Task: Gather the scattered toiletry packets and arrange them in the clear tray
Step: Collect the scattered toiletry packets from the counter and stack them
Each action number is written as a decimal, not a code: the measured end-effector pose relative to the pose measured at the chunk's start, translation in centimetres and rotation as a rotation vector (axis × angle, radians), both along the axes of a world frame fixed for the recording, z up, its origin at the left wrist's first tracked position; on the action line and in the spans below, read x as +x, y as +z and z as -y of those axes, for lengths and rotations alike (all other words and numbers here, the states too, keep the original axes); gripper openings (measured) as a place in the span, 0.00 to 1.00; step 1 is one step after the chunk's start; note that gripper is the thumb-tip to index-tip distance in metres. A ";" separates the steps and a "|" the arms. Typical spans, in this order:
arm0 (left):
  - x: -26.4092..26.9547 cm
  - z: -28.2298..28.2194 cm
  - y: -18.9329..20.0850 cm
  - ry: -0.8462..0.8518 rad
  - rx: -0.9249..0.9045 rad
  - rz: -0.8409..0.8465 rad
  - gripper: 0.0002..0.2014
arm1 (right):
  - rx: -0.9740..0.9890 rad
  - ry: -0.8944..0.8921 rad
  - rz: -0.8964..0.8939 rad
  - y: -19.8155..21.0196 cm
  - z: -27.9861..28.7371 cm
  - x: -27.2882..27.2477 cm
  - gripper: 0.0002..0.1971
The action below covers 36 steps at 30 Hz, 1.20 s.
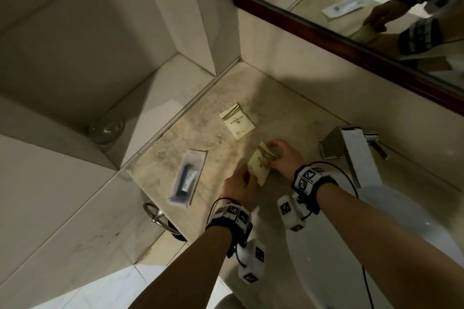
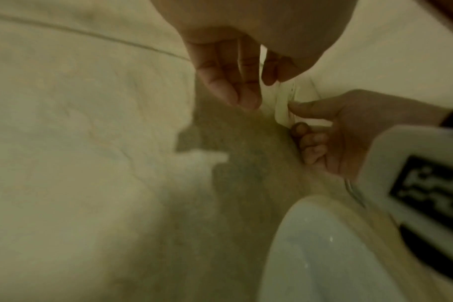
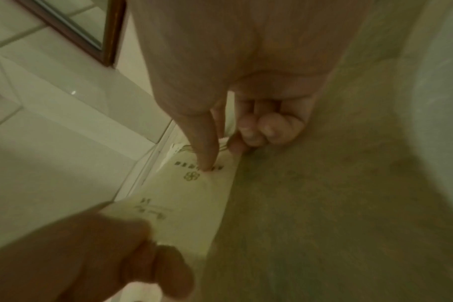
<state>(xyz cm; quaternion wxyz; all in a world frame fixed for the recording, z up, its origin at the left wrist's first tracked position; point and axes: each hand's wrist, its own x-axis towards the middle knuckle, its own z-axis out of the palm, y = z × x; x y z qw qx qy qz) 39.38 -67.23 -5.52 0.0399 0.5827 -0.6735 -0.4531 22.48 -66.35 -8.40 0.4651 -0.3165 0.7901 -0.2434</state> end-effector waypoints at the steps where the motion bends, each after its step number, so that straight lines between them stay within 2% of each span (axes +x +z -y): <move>1: 0.3 -0.4 0.6 -0.057 -0.047 0.008 0.13 | -0.007 -0.010 0.065 0.1 -0.6 0.0 0.28; 3: 0.8 -1.1 1.3 -0.178 -0.127 0.046 0.11 | 0.019 -0.059 0.195 0.5 -1.5 0.1 0.27; 5: 1.6 -1.9 2.0 -0.244 -0.175 0.082 0.08 | 0.051 -0.079 0.230 1.2 -3.1 0.4 0.18; 7: 2.5 -2.9 2.7 -0.233 -0.203 0.108 0.07 | 0.055 -0.087 0.195 1.7 -4.9 0.6 0.07; 10: 3.1 -5.2 3.8 -0.211 -0.224 0.117 0.07 | 0.013 -0.127 0.164 2.2 -8.4 0.9 0.05; 12: 2.8 -7.4 4.3 -0.263 -0.233 0.119 0.08 | 0.003 -0.177 0.166 2.9 -11.3 1.0 0.03; 17: -0.2 -14.3 4.7 -0.361 -0.259 0.109 0.13 | 0.021 -0.278 0.167 4.7 -20.8 -0.8 0.07; 22: -4.8 -21.6 3.2 -0.509 -0.170 0.052 0.11 | 0.000 -0.375 0.092 6.1 -32.2 -3.6 0.09; 28: -11.2 -31.8 3.3 -0.736 -0.127 0.027 0.12 | -0.001 -0.624 0.054 6.8 -46.3 -7.3 0.12; 31: -13.8 -35.9 3.3 -0.766 -0.143 0.033 0.11 | 0.030 -0.703 0.010 6.5 -51.6 -8.6 0.14; 33: -15.3 -37.8 3.2 -0.783 -0.158 0.046 0.11 | 0.059 -0.755 0.009 6.5 -53.9 -9.5 0.11; 36: -18.1 -40.7 3.2 -0.814 -0.189 0.080 0.12 | 0.112 -0.797 -0.026 6.7 -56.8 -11.3 0.14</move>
